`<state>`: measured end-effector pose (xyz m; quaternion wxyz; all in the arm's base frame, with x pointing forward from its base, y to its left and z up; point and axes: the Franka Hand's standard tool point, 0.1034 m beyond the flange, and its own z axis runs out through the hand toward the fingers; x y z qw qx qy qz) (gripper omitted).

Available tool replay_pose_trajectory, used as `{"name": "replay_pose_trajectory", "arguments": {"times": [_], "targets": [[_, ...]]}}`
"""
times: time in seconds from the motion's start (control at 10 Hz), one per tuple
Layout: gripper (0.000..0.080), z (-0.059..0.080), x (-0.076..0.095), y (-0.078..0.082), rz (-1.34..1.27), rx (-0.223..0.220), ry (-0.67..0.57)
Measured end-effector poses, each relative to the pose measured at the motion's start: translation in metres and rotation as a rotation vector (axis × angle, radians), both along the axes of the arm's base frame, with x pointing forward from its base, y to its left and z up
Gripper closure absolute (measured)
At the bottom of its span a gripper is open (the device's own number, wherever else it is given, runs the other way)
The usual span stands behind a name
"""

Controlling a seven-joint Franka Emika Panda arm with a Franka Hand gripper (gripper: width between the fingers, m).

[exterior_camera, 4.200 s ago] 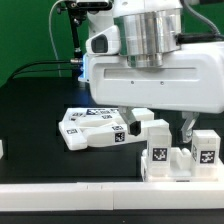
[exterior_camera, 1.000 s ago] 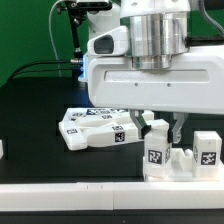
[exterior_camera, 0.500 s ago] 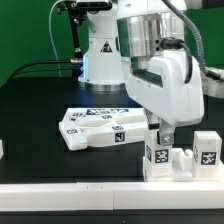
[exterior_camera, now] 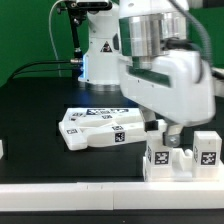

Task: Assemble chair

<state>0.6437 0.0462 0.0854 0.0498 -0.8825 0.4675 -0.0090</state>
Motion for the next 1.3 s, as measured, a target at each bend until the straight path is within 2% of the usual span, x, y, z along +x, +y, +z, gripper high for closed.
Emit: {"name": "replay_pose_trajectory", "arguments": {"times": [0.1,0.2,0.3,0.6,0.8,0.9,1.0,1.2,1.3], "targets": [[0.0216,-0.001,0.001,-0.001,0.043,-0.005,-0.008],[0.0163,-0.001,0.001,-0.001,0.136,-0.011,-0.015],[0.0154,-0.001,0.001,-0.002,0.216,-0.016,-0.021],[0.0151,-0.003,-0.001,-0.007,0.725,-0.036,-0.053],[0.0151,-0.007,-0.002,-0.011,0.773,-0.056,-0.081],[0.0275,-0.007,-0.002,-0.011,0.758,-0.054,-0.077],[0.0275,-0.007,-0.002,-0.011,0.753,-0.054,-0.077],[0.0519,-0.008,-0.002,-0.011,0.648,-0.046,-0.069],[0.0519,-0.008,-0.002,-0.011,0.564,-0.040,-0.062]]}}
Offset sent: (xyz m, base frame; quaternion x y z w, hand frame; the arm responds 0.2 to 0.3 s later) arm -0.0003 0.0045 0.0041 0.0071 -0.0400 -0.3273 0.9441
